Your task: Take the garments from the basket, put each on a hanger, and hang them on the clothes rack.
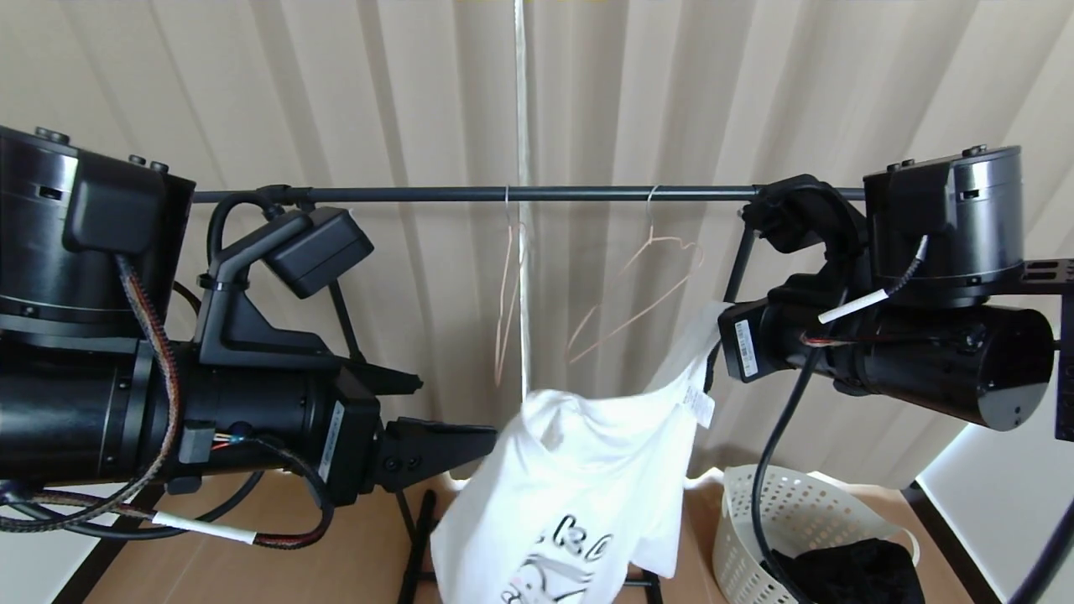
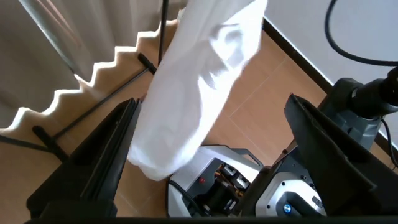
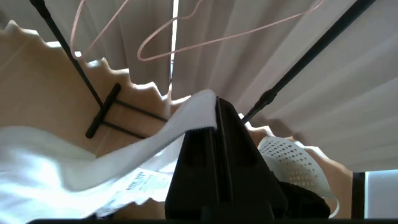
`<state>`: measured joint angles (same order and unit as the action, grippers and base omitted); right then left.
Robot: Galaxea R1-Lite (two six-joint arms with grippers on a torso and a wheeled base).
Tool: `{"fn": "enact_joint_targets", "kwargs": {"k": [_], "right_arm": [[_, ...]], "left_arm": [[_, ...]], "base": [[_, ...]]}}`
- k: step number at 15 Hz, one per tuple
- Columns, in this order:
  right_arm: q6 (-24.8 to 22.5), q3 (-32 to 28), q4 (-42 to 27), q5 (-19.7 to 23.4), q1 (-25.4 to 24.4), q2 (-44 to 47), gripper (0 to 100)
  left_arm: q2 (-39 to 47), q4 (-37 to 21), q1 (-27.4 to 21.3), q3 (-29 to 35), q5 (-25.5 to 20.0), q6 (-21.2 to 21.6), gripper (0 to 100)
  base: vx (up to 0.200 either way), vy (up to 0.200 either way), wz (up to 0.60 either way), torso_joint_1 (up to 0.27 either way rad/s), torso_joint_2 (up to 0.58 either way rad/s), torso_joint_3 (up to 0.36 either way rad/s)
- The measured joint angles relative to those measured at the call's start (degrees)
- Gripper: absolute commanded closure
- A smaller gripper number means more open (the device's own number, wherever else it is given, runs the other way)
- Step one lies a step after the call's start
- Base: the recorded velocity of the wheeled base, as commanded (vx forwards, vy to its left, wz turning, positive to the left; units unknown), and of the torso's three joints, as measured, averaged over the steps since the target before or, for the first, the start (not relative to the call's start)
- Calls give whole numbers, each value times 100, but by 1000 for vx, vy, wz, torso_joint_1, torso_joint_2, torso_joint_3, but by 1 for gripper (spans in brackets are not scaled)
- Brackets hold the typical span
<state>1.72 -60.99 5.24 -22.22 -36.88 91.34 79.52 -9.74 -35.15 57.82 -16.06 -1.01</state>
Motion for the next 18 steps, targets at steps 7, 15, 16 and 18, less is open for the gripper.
{"fn": "enact_joint_targets", "kwargs": {"k": [7,15,16,18], "right_arm": [[-50,74,234,-66,33,179,100],[-83,138,217,-62,52,-122,100],[-85,138,208,-62,59,-201,100],[-96,140,197,-62,96,-336,100]], "left_arm": [[101,61,166,28,32,-141,0],[2426,38,249,2537,2520,-834,0],[2883,9,255,3151,2866,-864,0],[3655,-222,255,4218,3234,-897,0]], "base": [[0,0,0,0,0,0],[0,0,0,0,0,0],[0,0,0,0,0,0],[0,0,0,0,0,0]]}}
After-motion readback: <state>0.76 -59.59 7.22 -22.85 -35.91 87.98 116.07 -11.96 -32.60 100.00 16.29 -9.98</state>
